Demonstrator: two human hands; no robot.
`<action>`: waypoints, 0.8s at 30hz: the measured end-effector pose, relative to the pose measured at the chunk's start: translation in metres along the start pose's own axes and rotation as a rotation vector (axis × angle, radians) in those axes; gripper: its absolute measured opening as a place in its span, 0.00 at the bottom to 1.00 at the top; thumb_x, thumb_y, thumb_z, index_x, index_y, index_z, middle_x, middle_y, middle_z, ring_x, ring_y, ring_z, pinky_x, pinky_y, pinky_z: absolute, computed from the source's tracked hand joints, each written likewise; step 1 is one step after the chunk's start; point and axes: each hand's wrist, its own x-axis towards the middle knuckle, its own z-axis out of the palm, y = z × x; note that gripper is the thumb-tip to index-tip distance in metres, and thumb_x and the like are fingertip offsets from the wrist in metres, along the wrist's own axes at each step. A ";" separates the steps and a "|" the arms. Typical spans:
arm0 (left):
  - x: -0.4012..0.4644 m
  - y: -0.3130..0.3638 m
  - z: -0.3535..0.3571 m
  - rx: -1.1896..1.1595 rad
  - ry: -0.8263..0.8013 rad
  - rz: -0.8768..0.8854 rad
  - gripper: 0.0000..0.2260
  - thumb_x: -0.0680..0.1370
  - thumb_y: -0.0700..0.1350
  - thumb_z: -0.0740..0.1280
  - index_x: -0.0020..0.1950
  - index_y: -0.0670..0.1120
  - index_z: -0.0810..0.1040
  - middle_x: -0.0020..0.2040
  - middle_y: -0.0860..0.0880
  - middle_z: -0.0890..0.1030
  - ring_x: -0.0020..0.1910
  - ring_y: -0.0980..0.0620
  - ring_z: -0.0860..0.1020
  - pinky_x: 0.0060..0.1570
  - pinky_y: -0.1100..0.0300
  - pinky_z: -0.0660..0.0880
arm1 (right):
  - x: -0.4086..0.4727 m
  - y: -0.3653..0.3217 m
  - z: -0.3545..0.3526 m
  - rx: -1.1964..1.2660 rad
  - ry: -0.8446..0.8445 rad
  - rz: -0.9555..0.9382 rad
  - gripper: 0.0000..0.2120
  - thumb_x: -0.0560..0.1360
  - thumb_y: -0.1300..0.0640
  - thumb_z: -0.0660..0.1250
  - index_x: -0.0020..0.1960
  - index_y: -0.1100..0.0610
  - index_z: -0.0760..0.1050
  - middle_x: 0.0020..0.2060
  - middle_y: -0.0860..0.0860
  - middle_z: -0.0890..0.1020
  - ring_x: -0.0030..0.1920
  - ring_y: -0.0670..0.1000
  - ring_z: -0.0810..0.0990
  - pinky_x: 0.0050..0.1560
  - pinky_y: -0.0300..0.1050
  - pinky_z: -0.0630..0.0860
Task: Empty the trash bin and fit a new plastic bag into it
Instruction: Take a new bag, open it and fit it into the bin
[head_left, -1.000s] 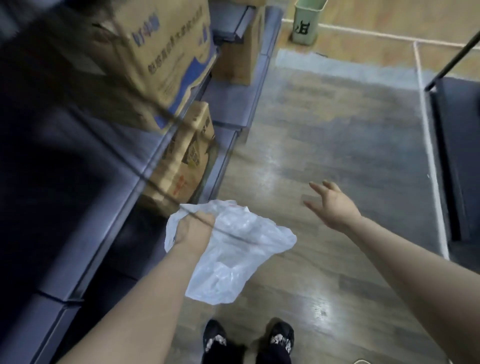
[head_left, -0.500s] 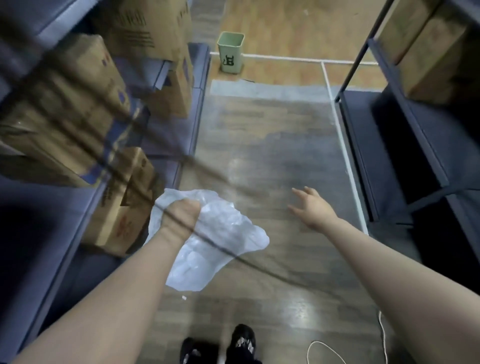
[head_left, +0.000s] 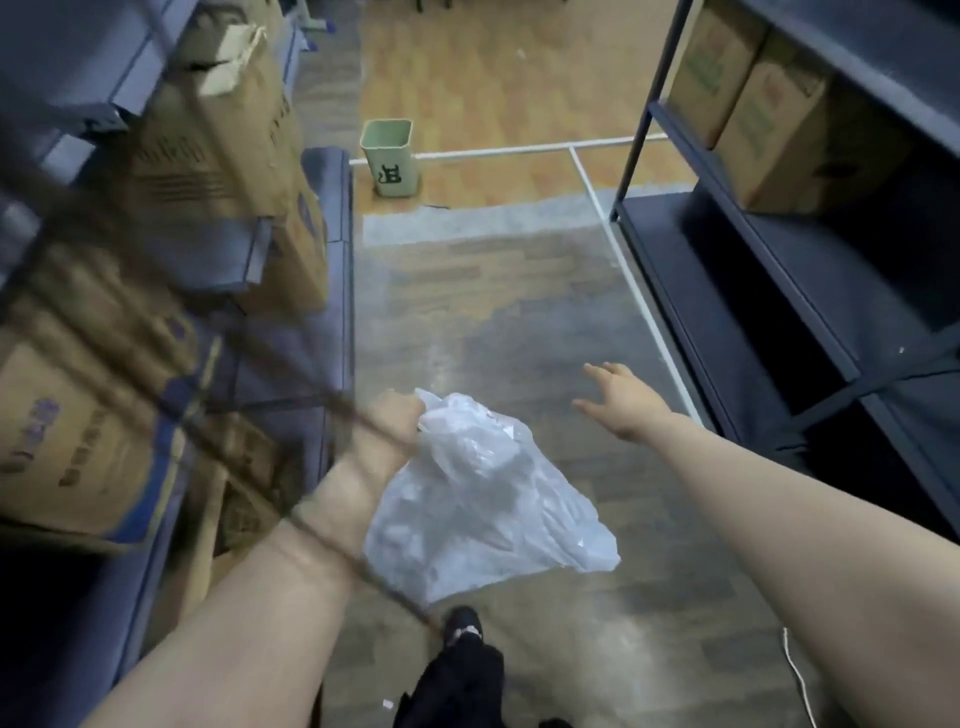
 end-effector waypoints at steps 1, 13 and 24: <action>0.013 0.002 -0.011 0.023 0.018 0.029 0.11 0.76 0.35 0.58 0.52 0.42 0.78 0.53 0.41 0.78 0.53 0.40 0.78 0.46 0.55 0.73 | 0.011 -0.005 -0.008 -0.003 -0.001 0.000 0.31 0.79 0.45 0.59 0.77 0.53 0.52 0.77 0.55 0.53 0.73 0.54 0.62 0.69 0.49 0.65; 0.215 0.019 -0.108 0.030 0.049 0.112 0.10 0.73 0.30 0.57 0.36 0.43 0.66 0.48 0.42 0.73 0.42 0.43 0.70 0.37 0.57 0.66 | 0.209 -0.019 -0.115 -0.045 0.017 -0.057 0.30 0.78 0.45 0.60 0.76 0.54 0.56 0.76 0.57 0.55 0.76 0.55 0.52 0.73 0.54 0.61; 0.408 0.044 -0.196 0.056 -0.003 -0.005 0.09 0.76 0.34 0.56 0.43 0.44 0.73 0.55 0.43 0.75 0.29 0.53 0.53 0.40 0.60 0.63 | 0.407 -0.014 -0.257 -0.142 0.025 -0.156 0.29 0.78 0.46 0.60 0.76 0.53 0.57 0.75 0.57 0.57 0.75 0.56 0.57 0.73 0.51 0.61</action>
